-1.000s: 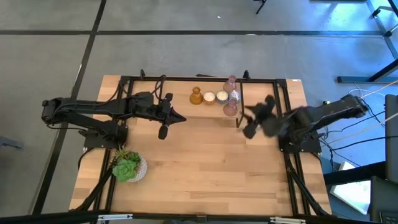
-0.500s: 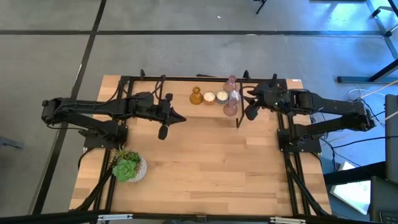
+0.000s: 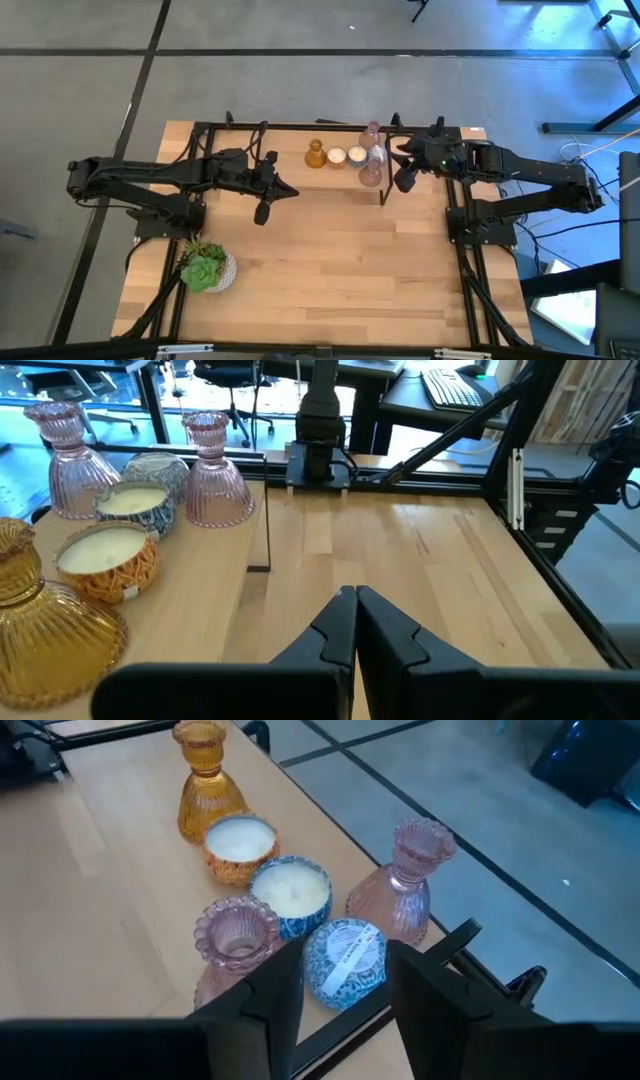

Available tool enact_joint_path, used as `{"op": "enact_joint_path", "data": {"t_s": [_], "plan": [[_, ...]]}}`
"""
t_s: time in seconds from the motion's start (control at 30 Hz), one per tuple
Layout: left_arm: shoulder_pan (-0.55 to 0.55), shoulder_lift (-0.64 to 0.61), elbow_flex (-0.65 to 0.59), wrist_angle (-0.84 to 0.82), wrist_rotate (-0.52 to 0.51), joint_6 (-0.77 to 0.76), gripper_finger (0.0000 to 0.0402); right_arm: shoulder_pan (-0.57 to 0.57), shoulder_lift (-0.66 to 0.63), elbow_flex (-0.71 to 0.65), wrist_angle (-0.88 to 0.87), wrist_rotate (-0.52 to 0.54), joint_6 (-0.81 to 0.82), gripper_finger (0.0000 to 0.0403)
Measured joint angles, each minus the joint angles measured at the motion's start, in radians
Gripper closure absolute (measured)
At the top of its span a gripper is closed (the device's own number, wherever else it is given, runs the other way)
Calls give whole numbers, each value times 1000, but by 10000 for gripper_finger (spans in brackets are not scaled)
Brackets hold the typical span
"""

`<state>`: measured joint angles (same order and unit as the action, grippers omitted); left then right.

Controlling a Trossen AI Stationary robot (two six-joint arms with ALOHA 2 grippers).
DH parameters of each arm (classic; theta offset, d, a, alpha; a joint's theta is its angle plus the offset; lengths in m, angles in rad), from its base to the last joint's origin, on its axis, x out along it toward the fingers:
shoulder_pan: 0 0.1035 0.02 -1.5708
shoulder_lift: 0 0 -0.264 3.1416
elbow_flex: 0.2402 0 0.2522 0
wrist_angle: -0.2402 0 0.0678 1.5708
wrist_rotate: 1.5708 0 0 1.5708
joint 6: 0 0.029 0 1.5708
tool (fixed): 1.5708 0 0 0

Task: Pick & Place candle stick holders
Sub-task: Return to Home Position

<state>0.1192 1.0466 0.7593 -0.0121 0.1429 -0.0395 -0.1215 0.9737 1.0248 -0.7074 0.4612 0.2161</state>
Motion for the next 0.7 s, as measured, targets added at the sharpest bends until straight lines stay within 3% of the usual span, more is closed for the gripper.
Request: {"op": "enact_joint_path", "data": {"t_s": [0.4,0.53,0.7], "plan": [[-10,0,0,-25,-1,21,400,40,0,-1,-35,-18,-54,259],[-62,-3,0,-25,-3,70,400,129,-1,-22,-25,38,-38,266],[-132,-15,0,-56,-128,79,400,312,-34,-102,37,133,25,291]]}}
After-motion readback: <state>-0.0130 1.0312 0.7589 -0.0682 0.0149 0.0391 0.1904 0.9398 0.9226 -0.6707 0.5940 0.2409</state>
